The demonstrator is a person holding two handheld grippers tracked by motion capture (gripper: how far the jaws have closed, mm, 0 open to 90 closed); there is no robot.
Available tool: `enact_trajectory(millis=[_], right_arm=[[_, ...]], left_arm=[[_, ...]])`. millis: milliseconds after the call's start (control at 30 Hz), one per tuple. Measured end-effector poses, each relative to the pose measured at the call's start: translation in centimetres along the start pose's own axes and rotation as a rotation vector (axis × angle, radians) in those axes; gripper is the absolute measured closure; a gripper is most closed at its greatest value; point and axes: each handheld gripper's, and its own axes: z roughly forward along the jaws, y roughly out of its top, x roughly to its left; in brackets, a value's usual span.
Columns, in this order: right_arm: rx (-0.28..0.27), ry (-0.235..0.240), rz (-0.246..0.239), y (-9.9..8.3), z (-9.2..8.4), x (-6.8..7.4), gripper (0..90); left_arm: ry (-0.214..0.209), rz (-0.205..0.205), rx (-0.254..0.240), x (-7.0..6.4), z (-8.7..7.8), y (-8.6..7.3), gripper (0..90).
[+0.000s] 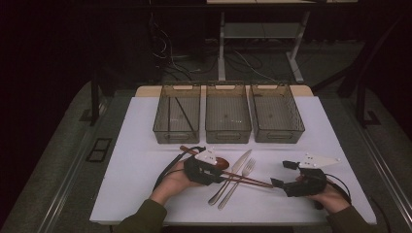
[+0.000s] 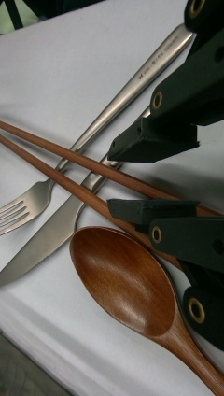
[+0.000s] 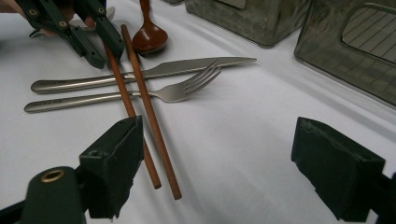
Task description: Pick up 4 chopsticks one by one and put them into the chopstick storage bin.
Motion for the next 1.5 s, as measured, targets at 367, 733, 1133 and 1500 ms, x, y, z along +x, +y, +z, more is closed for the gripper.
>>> enact_trajectory(millis=[367,733,1133,1500], right_arm=[[-0.001,0.000,0.000,0.01,-0.02,-0.01,16.8],[-0.005,0.000,-0.004,0.03,-0.06,-0.04,16.8],[-0.005,0.000,-0.005,0.03,-0.06,-0.05,16.8],[-0.007,0.000,-0.002,0.07,-0.14,-0.04,16.8]], left_arm=[[-0.036,0.012,0.008,-0.03,0.38,0.03,74.5],[-0.051,0.019,0.022,-0.13,0.39,0.07,80.6],[-0.069,0.012,0.028,-0.19,0.38,0.10,82.7],[-0.068,0.000,0.023,-0.40,0.09,0.32,83.4]])
